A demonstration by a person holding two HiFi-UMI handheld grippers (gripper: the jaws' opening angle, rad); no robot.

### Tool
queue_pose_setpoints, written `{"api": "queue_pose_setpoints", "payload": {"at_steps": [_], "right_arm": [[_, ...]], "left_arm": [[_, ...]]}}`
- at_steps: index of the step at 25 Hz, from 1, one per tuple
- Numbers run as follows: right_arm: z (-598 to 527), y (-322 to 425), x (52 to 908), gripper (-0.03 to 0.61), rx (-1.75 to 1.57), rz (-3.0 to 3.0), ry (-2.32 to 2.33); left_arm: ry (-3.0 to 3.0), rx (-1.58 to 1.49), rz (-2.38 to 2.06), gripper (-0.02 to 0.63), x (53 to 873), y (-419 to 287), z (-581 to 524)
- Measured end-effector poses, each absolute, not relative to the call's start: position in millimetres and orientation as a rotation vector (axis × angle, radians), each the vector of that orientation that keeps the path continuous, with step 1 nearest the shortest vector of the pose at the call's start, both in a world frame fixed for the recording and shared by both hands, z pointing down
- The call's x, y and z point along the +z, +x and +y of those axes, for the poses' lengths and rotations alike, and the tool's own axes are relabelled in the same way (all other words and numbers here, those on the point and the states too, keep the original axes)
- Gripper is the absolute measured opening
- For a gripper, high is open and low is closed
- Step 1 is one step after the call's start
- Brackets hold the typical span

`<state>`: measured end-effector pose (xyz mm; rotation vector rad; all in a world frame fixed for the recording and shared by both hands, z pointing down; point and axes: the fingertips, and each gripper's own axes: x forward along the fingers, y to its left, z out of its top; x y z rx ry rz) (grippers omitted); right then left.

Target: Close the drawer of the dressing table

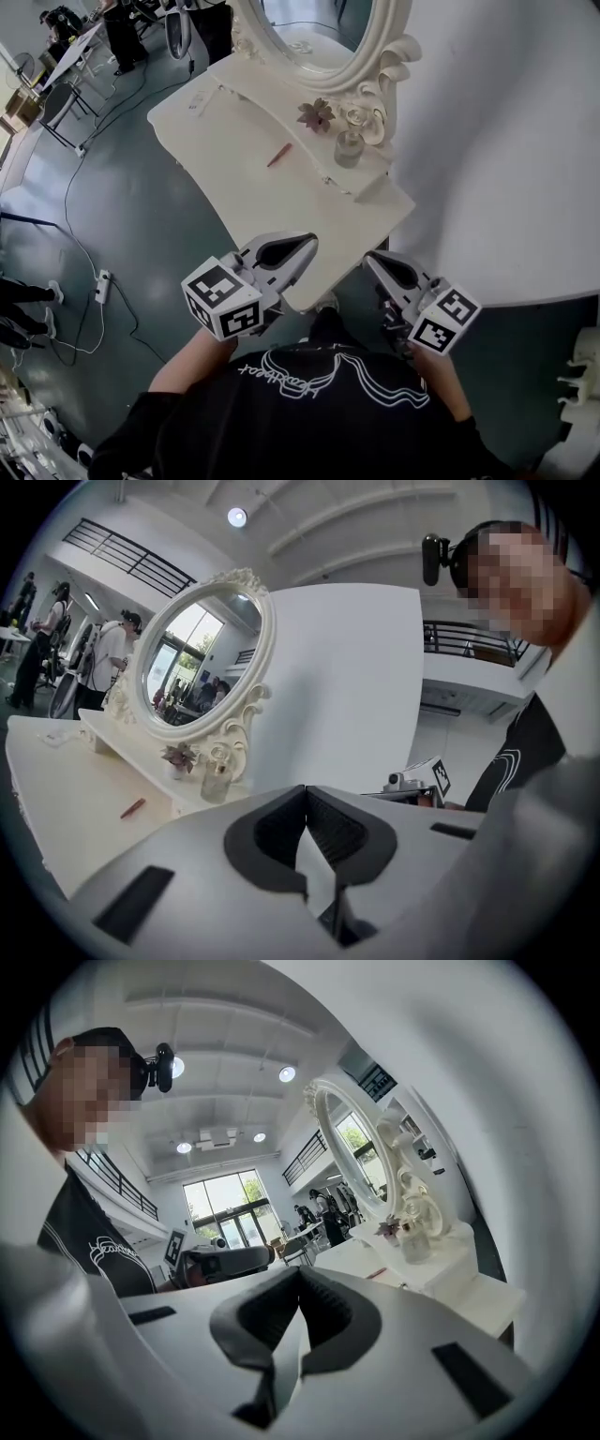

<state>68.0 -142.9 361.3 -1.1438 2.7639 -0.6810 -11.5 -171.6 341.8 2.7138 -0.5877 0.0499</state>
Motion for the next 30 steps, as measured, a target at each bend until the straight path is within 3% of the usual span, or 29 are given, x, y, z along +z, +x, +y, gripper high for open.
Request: {"api": "queue_pose_setpoints", "payload": {"at_steps": [30], "right_arm": [[-98.3,50.5,346.8,0.003,-0.573,2.752,-1.128]], "left_arm": [[2.666,0.039,-0.657,0.003,346.9,-36.6,-119.4]]}}
